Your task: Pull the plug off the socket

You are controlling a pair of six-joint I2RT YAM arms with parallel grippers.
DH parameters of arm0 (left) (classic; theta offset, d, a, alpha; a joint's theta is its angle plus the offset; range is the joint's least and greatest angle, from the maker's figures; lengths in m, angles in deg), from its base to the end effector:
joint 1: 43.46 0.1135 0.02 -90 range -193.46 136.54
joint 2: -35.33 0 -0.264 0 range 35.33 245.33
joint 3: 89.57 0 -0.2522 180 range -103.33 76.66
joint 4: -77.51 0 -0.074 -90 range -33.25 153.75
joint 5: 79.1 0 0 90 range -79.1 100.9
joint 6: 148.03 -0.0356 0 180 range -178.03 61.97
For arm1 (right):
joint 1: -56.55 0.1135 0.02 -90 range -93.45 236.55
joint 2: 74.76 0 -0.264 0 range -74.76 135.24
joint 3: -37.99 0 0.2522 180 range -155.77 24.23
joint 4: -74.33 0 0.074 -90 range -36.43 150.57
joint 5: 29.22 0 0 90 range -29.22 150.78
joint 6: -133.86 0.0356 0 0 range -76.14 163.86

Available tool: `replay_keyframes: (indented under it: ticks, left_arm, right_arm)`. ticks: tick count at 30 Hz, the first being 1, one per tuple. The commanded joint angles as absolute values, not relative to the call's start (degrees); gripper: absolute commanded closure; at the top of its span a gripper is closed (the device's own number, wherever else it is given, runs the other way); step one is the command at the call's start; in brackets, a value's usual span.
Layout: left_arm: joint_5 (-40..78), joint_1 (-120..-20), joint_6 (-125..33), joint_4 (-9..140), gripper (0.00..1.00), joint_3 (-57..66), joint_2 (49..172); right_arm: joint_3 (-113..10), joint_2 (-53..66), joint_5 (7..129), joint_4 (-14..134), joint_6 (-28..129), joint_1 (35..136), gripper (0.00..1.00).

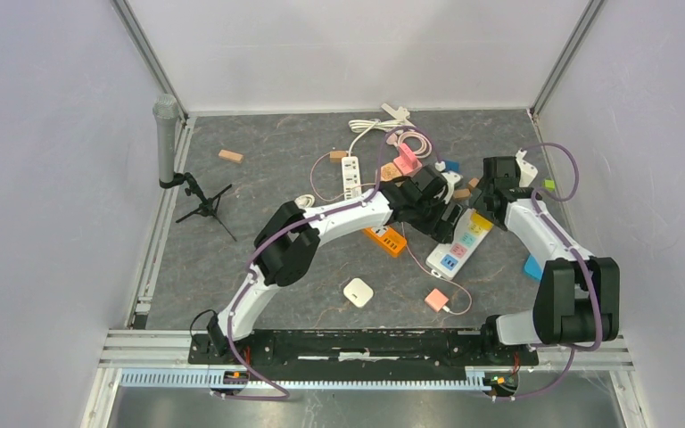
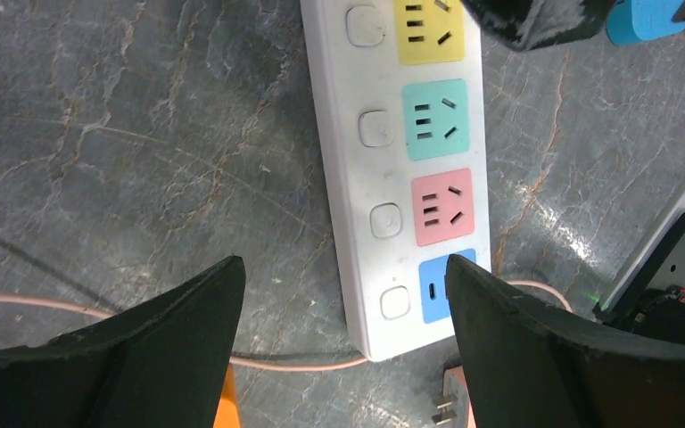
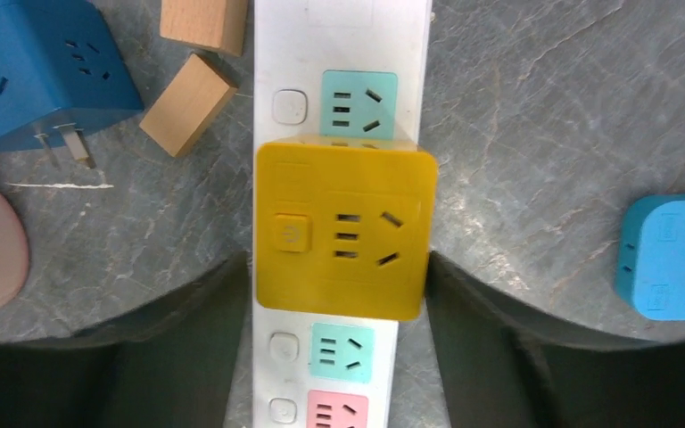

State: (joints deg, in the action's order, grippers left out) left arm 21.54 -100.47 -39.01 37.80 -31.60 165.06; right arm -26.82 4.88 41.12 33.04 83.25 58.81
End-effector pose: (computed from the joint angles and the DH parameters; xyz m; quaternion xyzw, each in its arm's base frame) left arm 0.2735 -0.4334 0.2025 0.3338 0.8662 -0.2908 0.2317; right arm 0.2765 -0.0011 0.2194 0.3473 0.8777 -0.0506 0.3264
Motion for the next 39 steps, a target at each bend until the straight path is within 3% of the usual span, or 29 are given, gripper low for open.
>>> replay_keyframes:
  ticks: [1,5,9,14,17,23,26,32,39]
  left_arm:
    - [20.59,-101.66,-38.68,40.46,0.11,-34.62,167.2]
    - [20.42,-101.88,-39.94,41.21,0.11,-31.46,166.73]
    - [20.39,-101.9,-40.89,41.65,0.1,-29.95,166.72]
    - [20.7,-102.39,-40.76,41.69,0.12,-29.62,167.34]
    - [20.25,-103.17,-42.2,41.61,0.15,-29.51,167.89]
    - [15.38,-103.78,-44.01,38.81,0.18,-28.86,168.77]
    - [14.17,-103.81,-43.51,38.64,0.24,-27.01,168.88]
    - [13.6,-103.82,-42.56,33.98,0.44,-27.92,171.37]
    - [12.47,-103.88,-42.48,32.86,0.47,-23.5,171.89]
  right_arm:
    - [-30.87,6.29,35.47,30.05,82.67,59.16,0.15]
    - [-32.4,7.5,35.9,30.32,80.69,58.85,0.02]
    - [-32.54,9.26,36.39,30.51,80.67,58.67,0.03]
    - [-32.1,11.21,37.91,31.07,80.67,58.4,0.19]
    - [-31.85,11.34,38.89,32.17,80.66,58.49,0.35]
    - [-30.82,11.2,42.13,33.56,82.14,59.39,0.79]
    - [-30.2,10.79,43.88,33.87,82.99,59.48,1.0]
    - [-31.49,9.1,47.32,33.85,82.58,59.4,1.0]
    - [-30.09,5.55,58.36,40.9,80.03,55.18,1.0]
